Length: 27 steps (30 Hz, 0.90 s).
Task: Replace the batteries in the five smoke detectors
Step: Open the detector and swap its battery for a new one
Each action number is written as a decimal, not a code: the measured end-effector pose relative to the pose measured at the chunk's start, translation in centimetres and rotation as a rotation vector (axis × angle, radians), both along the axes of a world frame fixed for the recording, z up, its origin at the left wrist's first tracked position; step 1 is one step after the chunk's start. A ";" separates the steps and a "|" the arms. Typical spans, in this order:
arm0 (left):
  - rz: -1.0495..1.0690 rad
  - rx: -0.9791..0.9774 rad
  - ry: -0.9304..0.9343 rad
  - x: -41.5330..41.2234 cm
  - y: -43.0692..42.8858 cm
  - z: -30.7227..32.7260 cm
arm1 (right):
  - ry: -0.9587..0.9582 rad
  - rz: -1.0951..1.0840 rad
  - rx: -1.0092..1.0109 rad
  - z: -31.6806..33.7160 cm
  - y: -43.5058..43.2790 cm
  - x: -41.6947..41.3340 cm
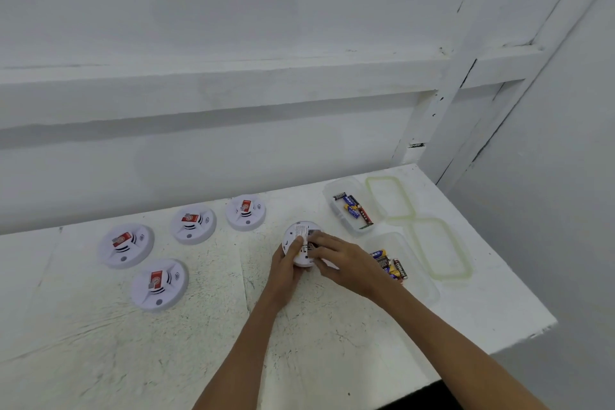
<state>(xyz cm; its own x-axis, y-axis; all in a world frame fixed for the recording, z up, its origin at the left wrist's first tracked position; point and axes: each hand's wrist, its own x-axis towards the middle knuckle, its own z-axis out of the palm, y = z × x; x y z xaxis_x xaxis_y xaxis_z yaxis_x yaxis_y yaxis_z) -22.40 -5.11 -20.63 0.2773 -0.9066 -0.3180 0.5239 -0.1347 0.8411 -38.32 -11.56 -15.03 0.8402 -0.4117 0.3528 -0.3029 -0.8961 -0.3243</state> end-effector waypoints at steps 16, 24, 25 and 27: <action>0.006 0.009 -0.016 -0.1 0.0 0.3 | -0.521 -0.963 0.401 0.8 0.0 -5.1; 0.002 0.001 0.008 -0.2 0.0 0.4 | -0.062 -1.102 0.404 -1.2 -0.7 -7.2; 0.002 -0.001 0.011 -0.2 0.1 0.5 | -0.021 -1.110 0.377 -1.3 -0.7 -7.1; 0.007 0.000 0.019 -0.2 0.1 0.5 | 0.034 -1.126 0.297 -1.3 -0.7 -7.0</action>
